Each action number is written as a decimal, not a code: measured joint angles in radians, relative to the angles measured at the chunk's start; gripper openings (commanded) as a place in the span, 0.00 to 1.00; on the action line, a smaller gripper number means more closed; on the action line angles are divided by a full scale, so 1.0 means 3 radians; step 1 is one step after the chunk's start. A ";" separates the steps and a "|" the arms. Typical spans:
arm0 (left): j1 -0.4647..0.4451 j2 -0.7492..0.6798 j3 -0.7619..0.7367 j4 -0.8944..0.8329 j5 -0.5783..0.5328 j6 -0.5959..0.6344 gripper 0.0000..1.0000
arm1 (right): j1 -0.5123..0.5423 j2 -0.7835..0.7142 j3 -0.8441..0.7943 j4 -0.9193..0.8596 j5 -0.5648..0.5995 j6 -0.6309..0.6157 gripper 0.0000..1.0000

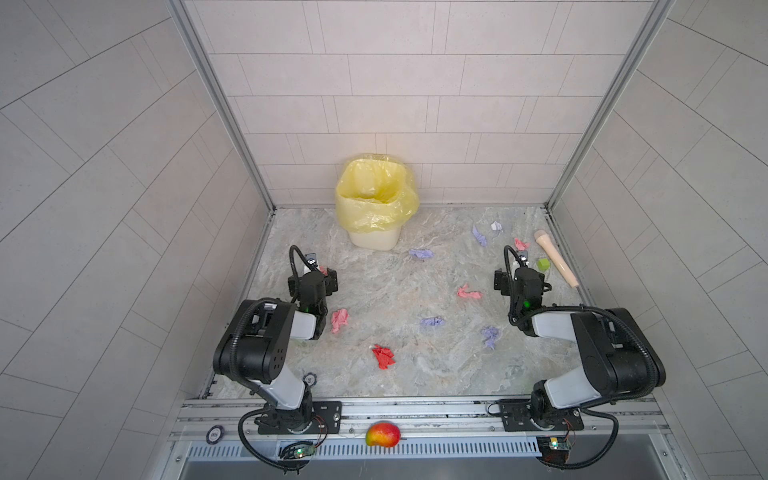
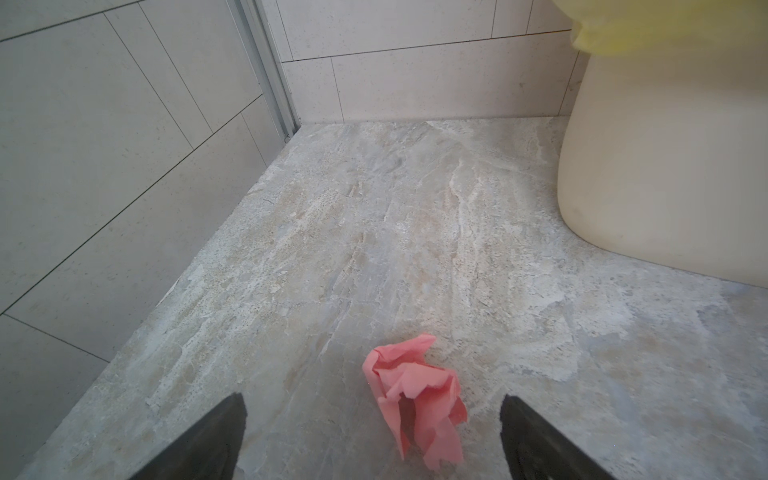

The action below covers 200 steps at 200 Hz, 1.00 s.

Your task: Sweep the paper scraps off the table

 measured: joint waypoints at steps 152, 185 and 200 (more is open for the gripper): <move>-0.0014 -0.1222 0.1637 -0.3305 -0.0089 -0.0361 1.00 | 0.0598 0.0404 0.3020 -0.2681 -0.0863 0.0563 0.99; 0.0006 -0.1348 0.1851 -0.3648 0.0047 -0.0504 1.00 | 0.0763 0.0960 0.3887 -0.2883 -0.1354 0.0961 0.99; 0.0006 -0.1417 0.1846 -0.3761 0.0123 -0.0572 1.00 | 0.0792 0.1200 0.4198 -0.2892 -0.1554 0.1137 0.99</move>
